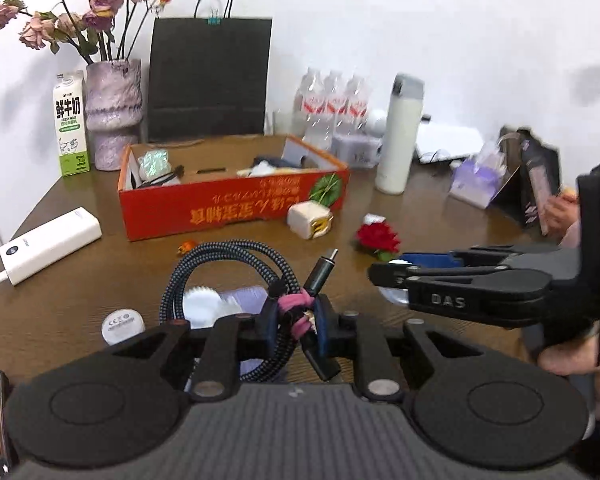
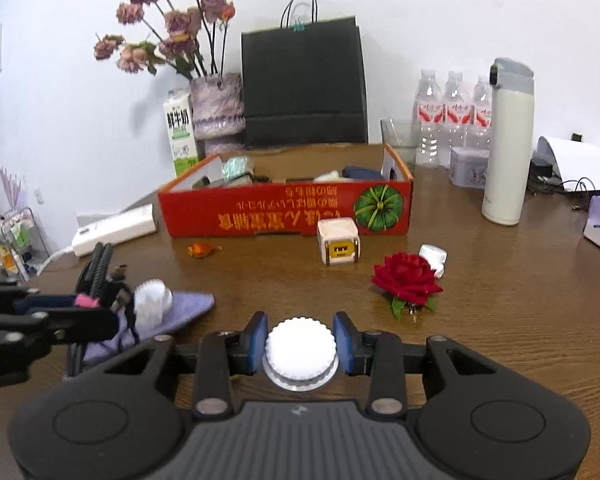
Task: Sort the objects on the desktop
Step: 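Carry the cap and cable into the cardboard box and open both tools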
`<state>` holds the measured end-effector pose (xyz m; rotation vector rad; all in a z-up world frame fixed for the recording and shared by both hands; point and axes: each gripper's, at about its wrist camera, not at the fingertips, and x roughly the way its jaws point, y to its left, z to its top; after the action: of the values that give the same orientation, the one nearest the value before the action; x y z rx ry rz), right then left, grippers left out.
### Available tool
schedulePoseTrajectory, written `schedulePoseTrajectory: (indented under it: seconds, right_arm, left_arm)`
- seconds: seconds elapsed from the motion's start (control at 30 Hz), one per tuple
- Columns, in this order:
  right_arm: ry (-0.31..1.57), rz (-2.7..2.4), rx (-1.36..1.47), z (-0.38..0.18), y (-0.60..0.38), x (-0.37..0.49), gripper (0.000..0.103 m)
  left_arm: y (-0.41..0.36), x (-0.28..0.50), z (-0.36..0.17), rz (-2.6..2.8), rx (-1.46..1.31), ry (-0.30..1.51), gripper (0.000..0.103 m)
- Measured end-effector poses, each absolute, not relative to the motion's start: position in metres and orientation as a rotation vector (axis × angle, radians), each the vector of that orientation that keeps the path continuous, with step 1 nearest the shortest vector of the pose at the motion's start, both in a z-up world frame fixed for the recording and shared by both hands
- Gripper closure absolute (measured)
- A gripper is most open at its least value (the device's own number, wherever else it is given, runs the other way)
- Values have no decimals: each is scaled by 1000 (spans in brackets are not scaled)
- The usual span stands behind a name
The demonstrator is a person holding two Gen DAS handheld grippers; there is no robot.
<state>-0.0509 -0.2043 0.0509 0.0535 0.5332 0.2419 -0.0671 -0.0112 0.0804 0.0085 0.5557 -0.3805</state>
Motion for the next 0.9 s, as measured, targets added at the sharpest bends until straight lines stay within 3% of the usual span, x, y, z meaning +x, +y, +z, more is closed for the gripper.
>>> schedulePoseTrajectory:
  seconds: [0.17,0.37,0.73,0.9]
  right_arm:
    - [472,298,94,83,-208,-50,69]
    - [439,353,202,117,-223,-19,69]
    - [504,297,178,88,-221,7,68]
    - [576,316,141,72,-225,9,68]
  left_arm:
    - [4,-49,111,-370,-29,515,84]
    - [45,1,155,-452,-276,513,84]
    - [27,33,168,-456,-256,506,83]
    - [12,46,135,-437,-229,594,83]
